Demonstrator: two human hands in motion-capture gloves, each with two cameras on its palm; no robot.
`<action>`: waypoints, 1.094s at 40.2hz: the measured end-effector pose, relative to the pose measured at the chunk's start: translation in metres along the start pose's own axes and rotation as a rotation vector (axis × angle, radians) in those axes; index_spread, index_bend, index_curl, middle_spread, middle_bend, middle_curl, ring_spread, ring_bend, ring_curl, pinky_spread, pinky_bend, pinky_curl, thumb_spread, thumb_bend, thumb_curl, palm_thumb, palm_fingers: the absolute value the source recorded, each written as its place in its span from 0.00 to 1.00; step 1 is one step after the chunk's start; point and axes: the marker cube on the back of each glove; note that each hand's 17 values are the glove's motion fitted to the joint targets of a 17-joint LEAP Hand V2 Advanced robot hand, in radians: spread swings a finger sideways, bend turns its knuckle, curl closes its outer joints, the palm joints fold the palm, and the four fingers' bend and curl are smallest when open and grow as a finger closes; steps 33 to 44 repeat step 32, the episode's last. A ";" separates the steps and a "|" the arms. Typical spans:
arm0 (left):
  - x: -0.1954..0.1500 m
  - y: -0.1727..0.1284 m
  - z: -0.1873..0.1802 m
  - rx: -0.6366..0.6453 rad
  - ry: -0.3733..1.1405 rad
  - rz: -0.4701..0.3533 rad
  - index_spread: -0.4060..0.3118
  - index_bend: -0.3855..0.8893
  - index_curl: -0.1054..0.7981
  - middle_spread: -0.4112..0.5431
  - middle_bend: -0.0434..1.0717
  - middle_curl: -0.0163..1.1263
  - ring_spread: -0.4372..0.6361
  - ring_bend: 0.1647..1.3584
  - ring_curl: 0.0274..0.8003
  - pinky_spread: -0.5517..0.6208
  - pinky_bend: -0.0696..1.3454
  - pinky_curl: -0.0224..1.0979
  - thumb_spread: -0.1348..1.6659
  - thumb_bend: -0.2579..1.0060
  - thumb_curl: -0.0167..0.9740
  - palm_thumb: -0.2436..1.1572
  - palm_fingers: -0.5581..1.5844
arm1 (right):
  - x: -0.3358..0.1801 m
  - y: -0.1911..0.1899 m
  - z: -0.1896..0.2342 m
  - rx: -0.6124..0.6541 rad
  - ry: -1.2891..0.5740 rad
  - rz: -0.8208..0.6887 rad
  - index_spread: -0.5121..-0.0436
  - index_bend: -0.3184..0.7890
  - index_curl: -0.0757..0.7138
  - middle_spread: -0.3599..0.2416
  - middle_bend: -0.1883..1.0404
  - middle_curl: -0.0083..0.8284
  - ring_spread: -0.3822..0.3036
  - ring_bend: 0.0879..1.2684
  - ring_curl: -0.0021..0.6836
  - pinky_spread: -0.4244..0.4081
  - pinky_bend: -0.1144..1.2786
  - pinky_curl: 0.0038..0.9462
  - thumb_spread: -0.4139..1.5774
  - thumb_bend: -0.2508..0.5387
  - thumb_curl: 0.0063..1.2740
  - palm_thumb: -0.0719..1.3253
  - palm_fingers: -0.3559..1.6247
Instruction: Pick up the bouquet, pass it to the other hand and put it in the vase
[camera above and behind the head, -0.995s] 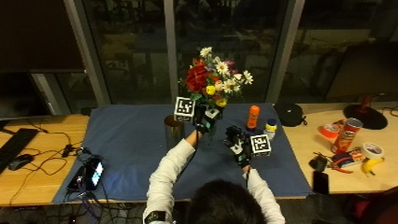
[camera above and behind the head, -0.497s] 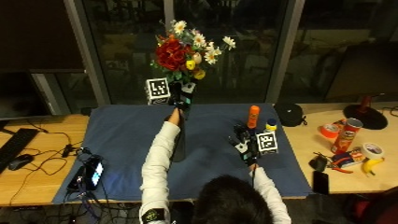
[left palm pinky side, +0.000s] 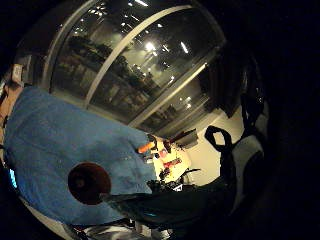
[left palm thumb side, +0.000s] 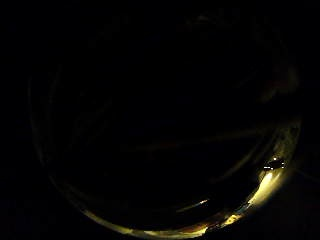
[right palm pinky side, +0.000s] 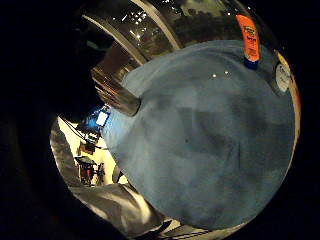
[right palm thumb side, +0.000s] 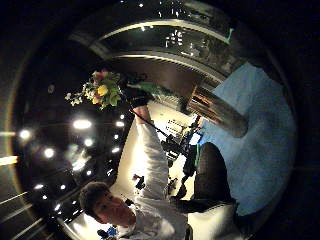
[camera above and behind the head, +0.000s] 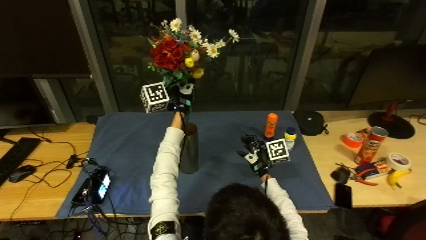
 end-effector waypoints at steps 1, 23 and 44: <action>-0.007 0.000 -0.003 0.005 -0.034 -0.046 0.06 0.67 0.73 0.08 0.69 0.48 0.06 0.53 0.58 0.13 0.47 0.38 0.11 0.18 0.75 0.79 0.92 | -0.003 0.001 0.001 -0.002 -0.002 -0.001 0.38 0.42 0.43 0.45 0.32 0.47 0.38 0.32 0.48 0.68 0.38 0.34 0.68 0.29 0.43 0.56 0.50; -0.177 0.151 -0.092 -0.605 -0.399 -0.507 0.54 0.31 0.57 0.42 0.48 0.49 0.43 0.43 0.63 0.53 0.44 0.43 0.40 0.12 0.62 0.51 0.15 | 0.044 0.007 0.001 -0.163 0.051 0.033 0.42 0.45 0.49 0.47 0.31 0.46 0.43 0.19 0.45 0.77 0.32 0.35 0.69 0.29 0.44 0.59 0.51; -0.189 0.191 -0.129 -0.733 -0.360 -0.490 0.77 0.31 0.39 0.78 0.22 0.29 0.73 0.36 0.39 0.80 0.39 0.31 0.52 0.20 0.56 0.63 0.15 | 0.013 0.028 -0.006 -0.171 0.048 0.022 0.44 0.45 0.51 0.48 0.30 0.45 0.46 0.15 0.44 0.79 0.29 0.34 0.70 0.30 0.45 0.61 0.51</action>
